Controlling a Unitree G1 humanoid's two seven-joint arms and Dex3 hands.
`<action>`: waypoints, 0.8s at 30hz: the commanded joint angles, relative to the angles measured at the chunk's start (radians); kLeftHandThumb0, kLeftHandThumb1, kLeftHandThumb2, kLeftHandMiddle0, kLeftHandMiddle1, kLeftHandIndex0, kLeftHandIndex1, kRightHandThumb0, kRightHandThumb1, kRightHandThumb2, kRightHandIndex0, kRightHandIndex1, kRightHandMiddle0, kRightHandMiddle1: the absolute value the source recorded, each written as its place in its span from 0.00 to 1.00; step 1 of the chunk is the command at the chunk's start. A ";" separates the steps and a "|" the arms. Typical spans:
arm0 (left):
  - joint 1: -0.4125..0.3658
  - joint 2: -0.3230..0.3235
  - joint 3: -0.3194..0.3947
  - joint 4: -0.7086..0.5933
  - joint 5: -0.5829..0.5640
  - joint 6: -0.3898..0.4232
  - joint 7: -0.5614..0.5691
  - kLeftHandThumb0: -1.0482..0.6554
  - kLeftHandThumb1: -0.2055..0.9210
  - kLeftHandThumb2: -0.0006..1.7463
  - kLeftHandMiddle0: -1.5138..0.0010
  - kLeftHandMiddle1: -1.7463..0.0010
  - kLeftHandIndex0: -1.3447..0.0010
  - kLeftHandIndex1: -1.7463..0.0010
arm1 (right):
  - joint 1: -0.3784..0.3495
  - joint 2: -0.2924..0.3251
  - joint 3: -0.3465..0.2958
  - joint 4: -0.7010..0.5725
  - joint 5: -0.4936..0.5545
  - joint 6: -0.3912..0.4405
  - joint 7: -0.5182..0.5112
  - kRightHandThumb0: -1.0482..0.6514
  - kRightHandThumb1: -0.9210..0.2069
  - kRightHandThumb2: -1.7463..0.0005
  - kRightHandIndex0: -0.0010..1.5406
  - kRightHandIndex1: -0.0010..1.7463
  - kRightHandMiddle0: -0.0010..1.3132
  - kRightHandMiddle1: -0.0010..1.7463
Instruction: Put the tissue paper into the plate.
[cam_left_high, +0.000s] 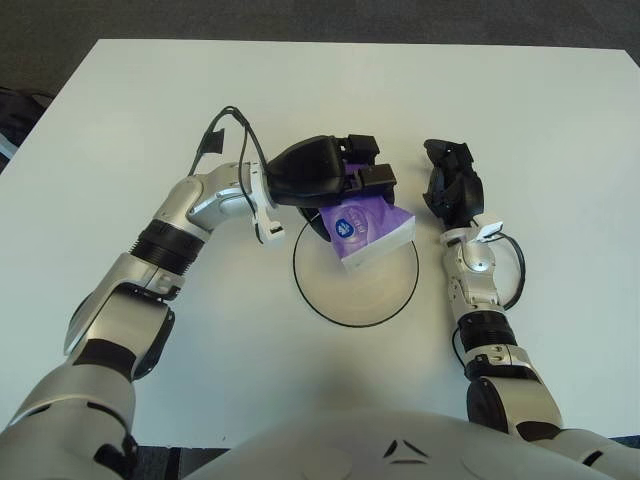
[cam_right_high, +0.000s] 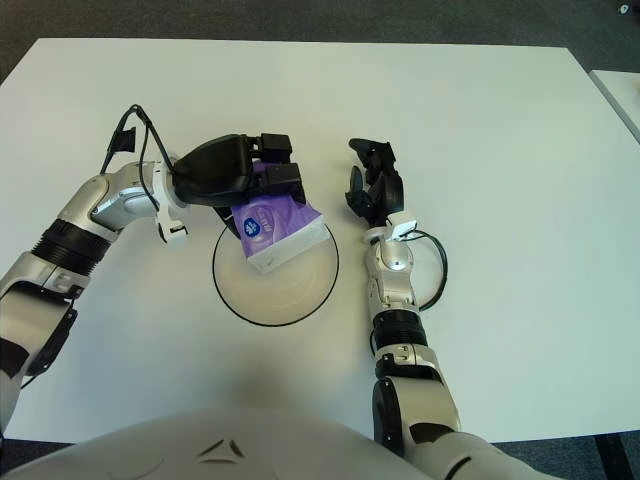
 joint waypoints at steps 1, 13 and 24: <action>0.015 -0.005 0.011 0.007 0.005 -0.028 0.013 0.35 0.51 0.71 0.23 0.00 0.58 0.00 | 0.146 0.042 -0.006 0.138 0.029 0.066 0.002 0.30 0.00 0.62 0.24 0.31 0.09 0.62; 0.022 -0.015 0.018 0.024 0.005 -0.065 0.014 0.35 0.53 0.69 0.22 0.00 0.59 0.00 | 0.140 0.041 -0.010 0.150 0.031 0.061 0.005 0.30 0.00 0.62 0.25 0.32 0.09 0.63; 0.034 -0.047 0.055 0.050 -0.025 -0.090 0.054 0.37 0.71 0.55 0.55 0.00 0.69 0.00 | 0.136 0.040 -0.008 0.158 0.006 0.065 -0.035 0.32 0.04 0.61 0.24 0.31 0.13 0.64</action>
